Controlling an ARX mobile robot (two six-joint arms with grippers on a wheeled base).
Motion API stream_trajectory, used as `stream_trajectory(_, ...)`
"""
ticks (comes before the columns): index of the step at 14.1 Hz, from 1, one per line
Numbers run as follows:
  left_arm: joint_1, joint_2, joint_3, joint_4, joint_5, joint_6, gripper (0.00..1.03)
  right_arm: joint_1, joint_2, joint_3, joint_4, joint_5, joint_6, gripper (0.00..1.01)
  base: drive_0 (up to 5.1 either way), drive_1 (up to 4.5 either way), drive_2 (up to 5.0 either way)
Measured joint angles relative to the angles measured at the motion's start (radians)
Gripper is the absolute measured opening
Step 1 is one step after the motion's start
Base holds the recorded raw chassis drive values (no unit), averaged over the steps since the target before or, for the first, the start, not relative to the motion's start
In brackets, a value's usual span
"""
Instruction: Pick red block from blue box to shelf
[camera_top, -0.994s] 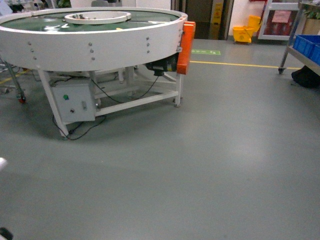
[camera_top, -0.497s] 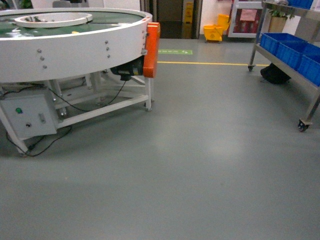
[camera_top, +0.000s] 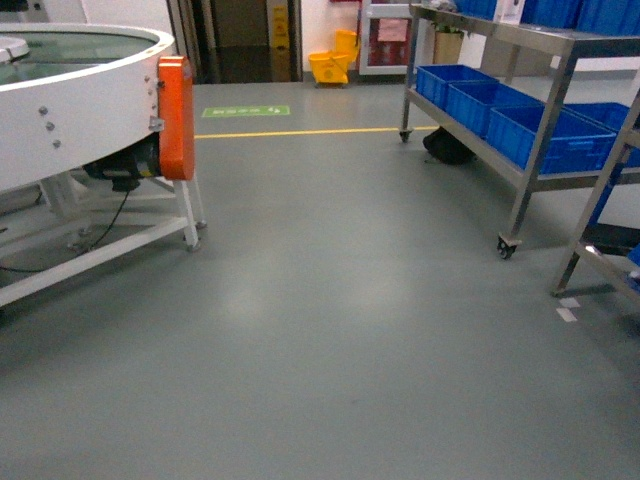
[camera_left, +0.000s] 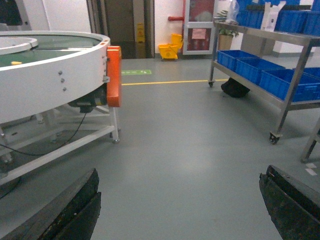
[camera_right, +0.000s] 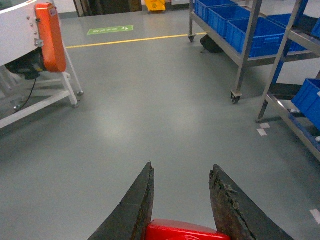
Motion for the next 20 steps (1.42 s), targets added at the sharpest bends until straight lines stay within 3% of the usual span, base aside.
stream_trajectory(14,0.000,0.000,0.000,-0.001,0.002,0.000,0.98,0.000,0.000,0.000,0.003,0.000,0.000,0.28,-1.3,2.52,-5.7)
stream_trajectory(20,0.000,0.000,0.000,0.000,0.002,0.000,0.98,0.000,0.000,0.000,0.003,0.000,0.000,0.28,-1.7,-1.67,-1.7)
